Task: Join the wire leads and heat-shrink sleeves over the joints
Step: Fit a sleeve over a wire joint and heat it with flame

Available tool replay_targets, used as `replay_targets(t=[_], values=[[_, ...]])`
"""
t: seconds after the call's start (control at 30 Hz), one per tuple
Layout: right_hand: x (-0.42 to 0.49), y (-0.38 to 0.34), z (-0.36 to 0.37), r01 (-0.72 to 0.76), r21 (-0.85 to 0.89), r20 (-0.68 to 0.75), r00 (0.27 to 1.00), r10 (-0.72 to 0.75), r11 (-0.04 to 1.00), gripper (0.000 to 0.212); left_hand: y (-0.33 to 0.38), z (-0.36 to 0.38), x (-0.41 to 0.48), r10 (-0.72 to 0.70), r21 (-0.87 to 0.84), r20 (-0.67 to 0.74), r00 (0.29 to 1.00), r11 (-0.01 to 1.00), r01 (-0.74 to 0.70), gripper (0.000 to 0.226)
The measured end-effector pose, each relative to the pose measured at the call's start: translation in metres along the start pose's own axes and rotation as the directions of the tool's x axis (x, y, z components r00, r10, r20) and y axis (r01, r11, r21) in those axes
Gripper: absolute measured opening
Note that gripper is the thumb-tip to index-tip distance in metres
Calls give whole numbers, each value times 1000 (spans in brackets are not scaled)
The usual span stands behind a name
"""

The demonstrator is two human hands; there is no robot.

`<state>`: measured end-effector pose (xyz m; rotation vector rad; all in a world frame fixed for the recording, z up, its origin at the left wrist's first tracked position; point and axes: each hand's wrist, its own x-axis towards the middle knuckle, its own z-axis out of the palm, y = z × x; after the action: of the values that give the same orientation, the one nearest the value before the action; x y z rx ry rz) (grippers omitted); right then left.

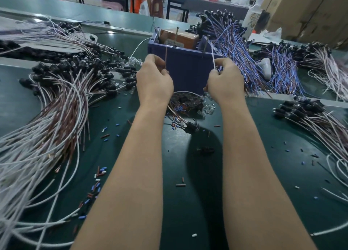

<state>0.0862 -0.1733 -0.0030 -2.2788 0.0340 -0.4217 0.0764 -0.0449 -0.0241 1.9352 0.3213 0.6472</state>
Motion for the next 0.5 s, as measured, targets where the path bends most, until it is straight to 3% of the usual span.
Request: replay_targets(t=[0.5], values=[[-2, -5, -8, -8, -1, 102, 995, 8, 1000, 33, 4, 1, -2, 34, -28, 67, 997, 999, -32, 21]])
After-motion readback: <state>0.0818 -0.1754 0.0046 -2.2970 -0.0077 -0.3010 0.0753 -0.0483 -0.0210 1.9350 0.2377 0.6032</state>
